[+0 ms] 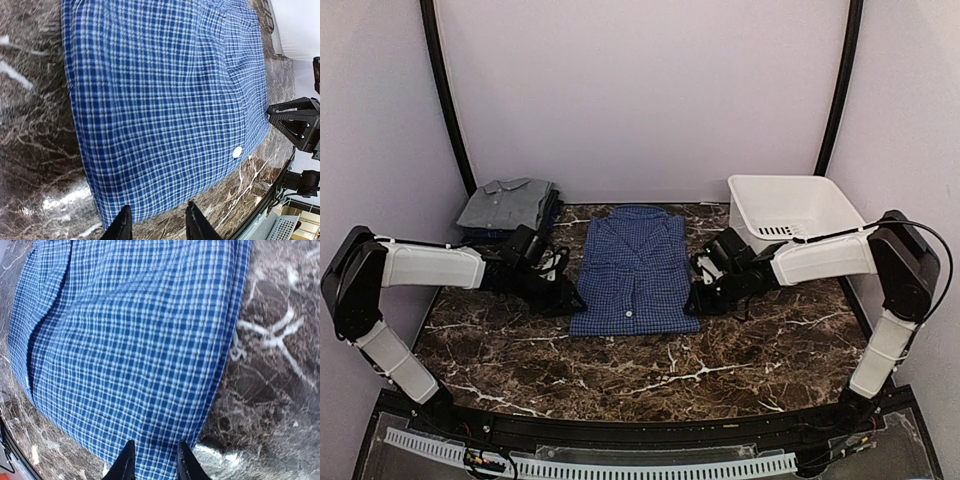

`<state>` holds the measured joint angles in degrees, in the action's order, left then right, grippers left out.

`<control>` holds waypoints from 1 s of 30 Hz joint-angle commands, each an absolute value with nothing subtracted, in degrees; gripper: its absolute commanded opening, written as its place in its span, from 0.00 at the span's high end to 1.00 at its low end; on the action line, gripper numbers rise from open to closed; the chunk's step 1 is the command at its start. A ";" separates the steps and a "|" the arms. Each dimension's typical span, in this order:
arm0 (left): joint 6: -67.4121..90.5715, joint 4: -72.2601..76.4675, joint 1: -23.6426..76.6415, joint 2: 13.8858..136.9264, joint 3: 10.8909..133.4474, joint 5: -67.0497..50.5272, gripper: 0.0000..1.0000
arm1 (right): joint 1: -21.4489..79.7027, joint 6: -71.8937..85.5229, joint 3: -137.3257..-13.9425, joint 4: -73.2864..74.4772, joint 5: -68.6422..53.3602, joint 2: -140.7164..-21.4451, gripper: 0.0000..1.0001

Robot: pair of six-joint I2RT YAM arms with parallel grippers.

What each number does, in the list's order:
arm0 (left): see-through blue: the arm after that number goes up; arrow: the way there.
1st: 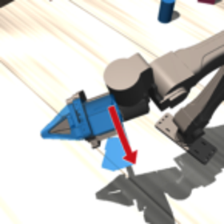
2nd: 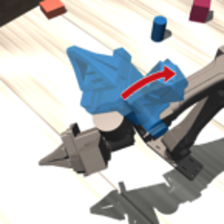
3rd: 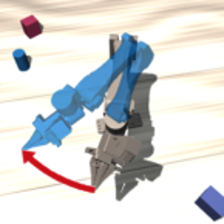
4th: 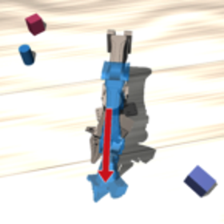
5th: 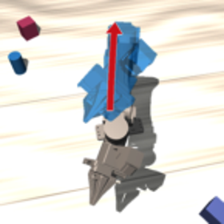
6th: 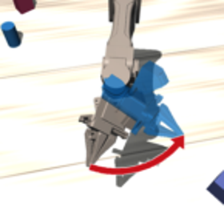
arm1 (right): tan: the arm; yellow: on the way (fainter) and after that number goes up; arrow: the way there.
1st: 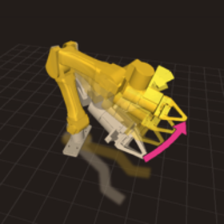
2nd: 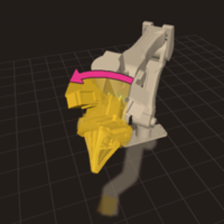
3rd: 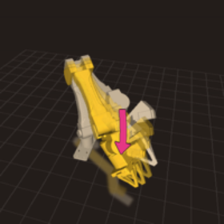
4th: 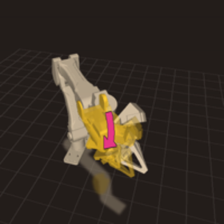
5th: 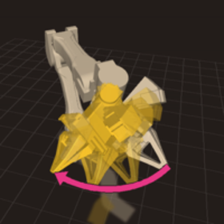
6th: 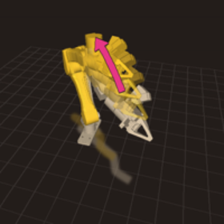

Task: Fold and stack the long sleeve shirts
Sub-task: Pick up the 2/3-rectangle-folded shirt from the center of the board.

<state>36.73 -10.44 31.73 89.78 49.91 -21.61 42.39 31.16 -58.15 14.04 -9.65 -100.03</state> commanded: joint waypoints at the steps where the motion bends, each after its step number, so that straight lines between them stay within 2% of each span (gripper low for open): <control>1: 38.20 -10.67 31.82 85.85 46.60 -22.22 0.66 | 42.96 33.91 -54.86 11.31 -11.20 -97.33 0.74; 12: 38.44 -13.09 31.82 83.51 41.56 -21.24 0.67 | 44.02 35.40 -49.56 12.16 -10.60 -95.27 0.74; 30: 39.46 -10.92 31.82 85.59 39.34 -21.42 0.70 | 43.99 36.30 -49.59 10.78 -10.22 -96.08 0.74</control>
<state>38.87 -11.35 31.73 85.27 39.66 -21.61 43.57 35.88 -50.02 12.69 -10.50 -96.84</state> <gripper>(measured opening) 0.299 0.258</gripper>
